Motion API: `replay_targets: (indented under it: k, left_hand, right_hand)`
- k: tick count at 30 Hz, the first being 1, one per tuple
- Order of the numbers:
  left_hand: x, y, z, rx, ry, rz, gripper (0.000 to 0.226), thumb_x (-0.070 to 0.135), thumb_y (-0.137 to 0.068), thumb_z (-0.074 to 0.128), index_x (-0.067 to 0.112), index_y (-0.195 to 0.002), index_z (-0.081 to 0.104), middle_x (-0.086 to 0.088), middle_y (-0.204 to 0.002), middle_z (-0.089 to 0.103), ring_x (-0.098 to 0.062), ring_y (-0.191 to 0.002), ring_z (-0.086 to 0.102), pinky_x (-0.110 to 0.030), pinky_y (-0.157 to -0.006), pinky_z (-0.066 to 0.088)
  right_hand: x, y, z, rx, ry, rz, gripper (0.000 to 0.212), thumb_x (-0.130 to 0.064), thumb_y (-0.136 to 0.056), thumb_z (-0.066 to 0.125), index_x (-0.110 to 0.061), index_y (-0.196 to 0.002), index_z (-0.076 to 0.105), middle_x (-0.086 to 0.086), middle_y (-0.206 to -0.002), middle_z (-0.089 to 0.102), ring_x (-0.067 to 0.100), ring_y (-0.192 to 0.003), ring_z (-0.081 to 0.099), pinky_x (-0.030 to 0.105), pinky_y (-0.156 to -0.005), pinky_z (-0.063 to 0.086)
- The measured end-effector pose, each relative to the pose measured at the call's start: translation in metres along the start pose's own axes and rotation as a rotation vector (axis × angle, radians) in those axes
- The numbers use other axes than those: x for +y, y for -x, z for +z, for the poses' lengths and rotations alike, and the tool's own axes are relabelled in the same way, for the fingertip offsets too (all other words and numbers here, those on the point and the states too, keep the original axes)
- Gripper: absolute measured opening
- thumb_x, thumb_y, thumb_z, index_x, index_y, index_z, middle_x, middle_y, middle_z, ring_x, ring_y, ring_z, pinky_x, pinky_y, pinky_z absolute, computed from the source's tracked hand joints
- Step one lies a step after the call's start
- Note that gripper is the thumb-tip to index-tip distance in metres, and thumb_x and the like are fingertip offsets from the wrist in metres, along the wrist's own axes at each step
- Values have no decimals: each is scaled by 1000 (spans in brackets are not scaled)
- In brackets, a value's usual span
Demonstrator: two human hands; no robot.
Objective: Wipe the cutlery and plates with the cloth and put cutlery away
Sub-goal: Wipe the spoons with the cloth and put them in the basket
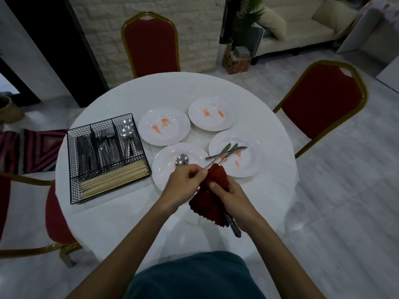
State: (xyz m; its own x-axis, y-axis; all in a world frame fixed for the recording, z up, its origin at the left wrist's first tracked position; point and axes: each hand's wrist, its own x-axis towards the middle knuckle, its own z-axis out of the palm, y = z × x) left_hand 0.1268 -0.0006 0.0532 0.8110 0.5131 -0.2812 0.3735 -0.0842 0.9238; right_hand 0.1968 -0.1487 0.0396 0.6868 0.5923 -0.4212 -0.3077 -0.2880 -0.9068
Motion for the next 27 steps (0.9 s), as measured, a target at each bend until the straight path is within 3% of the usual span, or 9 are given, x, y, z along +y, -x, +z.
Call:
replay_targets:
  k: [3, 6, 10, 13, 16, 18, 20, 22, 27]
  left_hand:
    - [-5, 1, 0, 42, -108, 25, 17, 29, -96, 63, 23, -85, 75, 6, -80, 74, -16, -81, 70, -39, -80, 58]
    - [-11, -5, -6, 151, -206, 61, 16, 24, -97, 62, 19, -87, 72, 4, -76, 71, -16, -76, 66, -28, -70, 49]
    - [-24, -18, -21, 336, -117, 5, 19, 28, -98, 61, 16, -88, 72, -4, -78, 70, -21, -77, 65, -28, -67, 45]
    - [-22, -8, 0, 270, -120, 46, 18, 27, -98, 61, 18, -86, 70, 5, -73, 67, -6, -67, 59, -21, -64, 44]
    - [-26, 5, 21, 187, -157, 94, 14, 24, -97, 62, 20, -88, 71, 15, -74, 66, 5, -70, 60, -11, -67, 43]
    - [-34, 2, 15, 198, -138, 57, 15, 26, -96, 64, 19, -87, 74, 12, -74, 69, -1, -73, 64, -22, -72, 51]
    - [-41, -6, 0, 226, -119, 7, 17, 26, -96, 64, 17, -86, 74, 3, -74, 72, -17, -76, 69, -34, -75, 54]
    - [-47, -11, -15, 293, -95, -24, 18, 25, -97, 62, 14, -88, 73, -4, -78, 72, -23, -80, 69, -35, -73, 53]
    - [-50, -7, -21, 513, 18, -44, 13, 27, -99, 60, 24, -92, 70, 10, -85, 71, -11, -85, 67, -30, -77, 52]
  right_hand:
    - [8, 5, -3, -43, -40, 68, 26, -17, -100, 64, -20, -125, 63, 7, -112, 77, 25, -103, 74, 51, -93, 60]
    - [20, 13, -11, -96, 25, 123, 26, -18, -98, 67, -18, -123, 65, 4, -111, 77, 22, -104, 74, 48, -98, 57]
    - [23, 16, -8, -115, 36, 182, 26, -26, -97, 68, -18, -122, 68, 1, -107, 78, 19, -98, 76, 40, -91, 61]
    - [18, 7, 5, -80, 30, 163, 23, -25, -101, 63, -16, -121, 67, 3, -108, 78, 17, -99, 75, 28, -83, 60]
    - [17, 2, 15, -39, 33, 150, 24, -25, -104, 57, -18, -125, 65, 4, -111, 76, 19, -104, 73, 32, -89, 59]
    - [18, 4, 15, -58, 24, 161, 24, -24, -104, 57, -19, -127, 64, 3, -112, 76, 19, -105, 72, 37, -96, 58]
    - [18, 8, 8, -102, 6, 165, 24, -22, -104, 58, -20, -127, 65, 3, -114, 76, 17, -106, 72, 37, -99, 56]
    - [18, 11, 1, -163, 20, 179, 25, -24, -103, 59, -21, -128, 64, 0, -116, 75, 15, -107, 72, 35, -99, 56]
    - [11, 3, 15, -212, 84, 162, 26, -26, -103, 59, -22, -128, 61, -1, -116, 74, 14, -104, 72, 32, -92, 59]
